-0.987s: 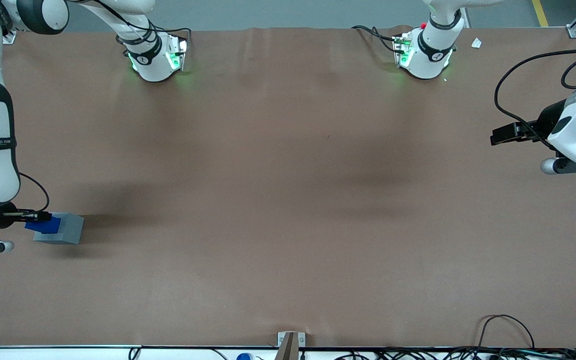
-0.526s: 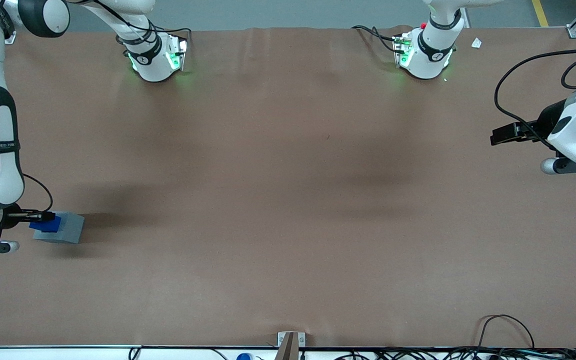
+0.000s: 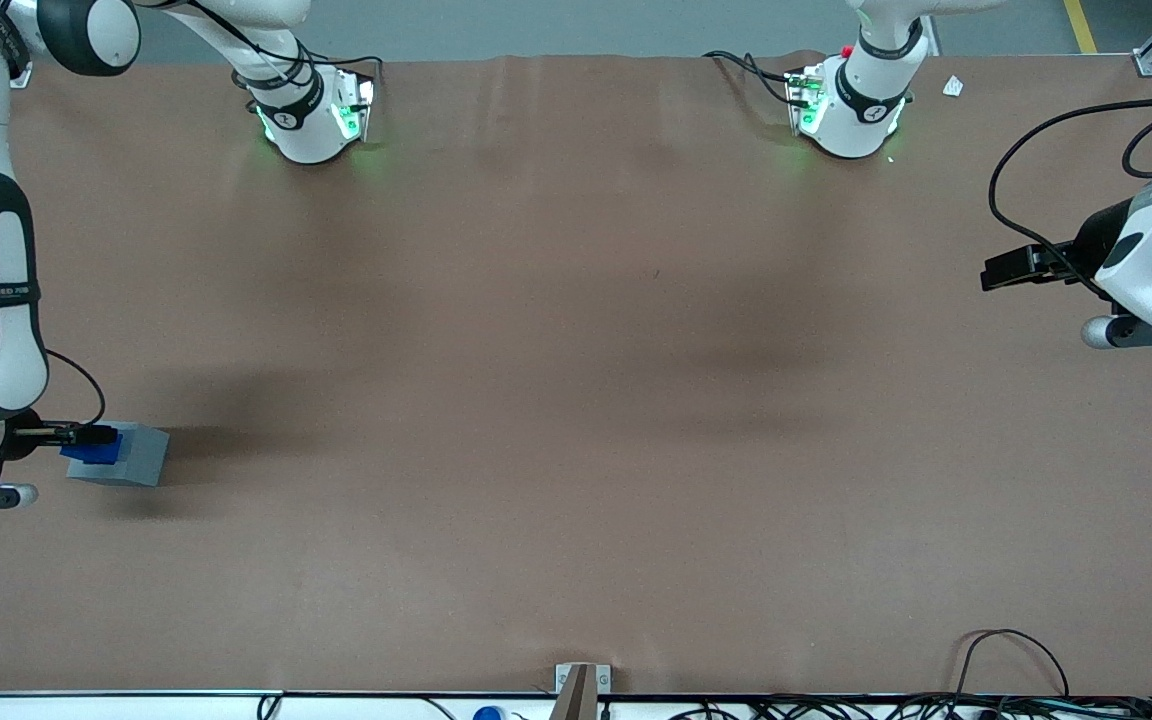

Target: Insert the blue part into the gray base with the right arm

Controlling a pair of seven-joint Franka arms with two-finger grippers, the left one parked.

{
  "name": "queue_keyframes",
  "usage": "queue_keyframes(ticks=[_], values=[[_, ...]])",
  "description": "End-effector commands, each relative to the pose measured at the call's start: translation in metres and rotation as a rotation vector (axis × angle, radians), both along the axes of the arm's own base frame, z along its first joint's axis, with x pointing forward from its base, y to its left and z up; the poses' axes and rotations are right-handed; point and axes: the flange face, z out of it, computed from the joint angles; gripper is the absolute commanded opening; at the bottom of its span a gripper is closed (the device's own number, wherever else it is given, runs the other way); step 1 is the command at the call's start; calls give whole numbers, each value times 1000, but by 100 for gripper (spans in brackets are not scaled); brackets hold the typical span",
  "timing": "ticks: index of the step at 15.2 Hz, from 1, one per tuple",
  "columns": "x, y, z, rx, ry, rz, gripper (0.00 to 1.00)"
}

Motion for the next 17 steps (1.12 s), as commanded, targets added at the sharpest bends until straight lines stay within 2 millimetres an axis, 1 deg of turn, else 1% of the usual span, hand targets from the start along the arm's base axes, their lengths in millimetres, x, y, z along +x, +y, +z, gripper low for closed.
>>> queue_keyframes(ticks=[1, 4, 5, 6, 7, 8, 10, 11, 12, 14, 15, 17], values=[[5, 19, 53, -1, -26, 18, 100], [11, 48, 121, -4, -67, 19, 100], [10, 63, 144, -9, -84, 5, 100], [8, 81, 167, -14, -105, -21, 100], [5, 100, 195, -17, -142, -48, 100], [-1, 117, 215, -15, -158, -45, 100], [-19, 137, 239, 2, -112, -26, 100], [-26, 148, 257, 9, -125, -14, 100], [-37, 156, 271, 16, -121, -2, 100], [-59, 165, 299, 40, -144, 9, 100], [-72, 177, 309, 46, -154, 27, 100], [-99, 185, 323, 56, -166, 42, 100]])
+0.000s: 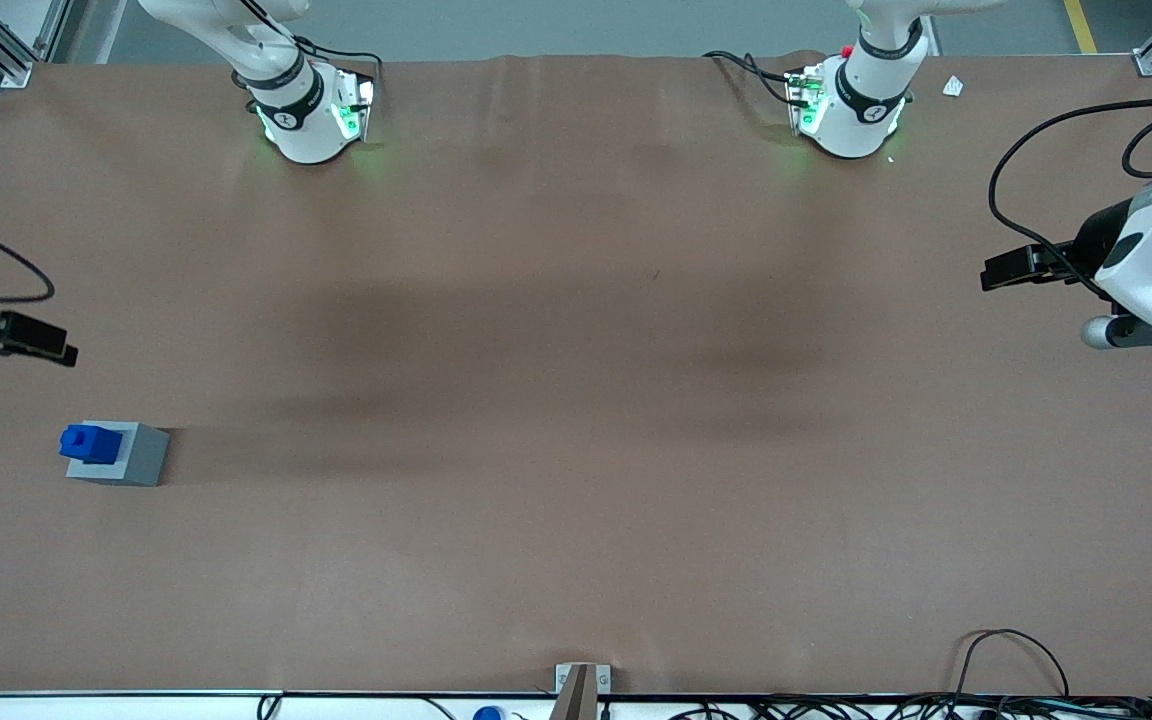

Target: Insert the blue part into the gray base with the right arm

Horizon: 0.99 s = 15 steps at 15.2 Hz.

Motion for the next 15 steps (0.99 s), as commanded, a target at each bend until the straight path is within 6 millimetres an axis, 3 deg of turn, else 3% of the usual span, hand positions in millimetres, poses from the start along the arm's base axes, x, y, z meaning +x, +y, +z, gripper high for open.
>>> queue_keyframes(ticks=[1, 3, 7, 15], values=[[-52, 13, 15, 32, -20, 8, 100], [-72, 16, 20, 38, -41, 10, 100], [-92, 15, 21, 35, -33, -17, 100], [-91, 14, 30, 23, -34, -14, 100]])
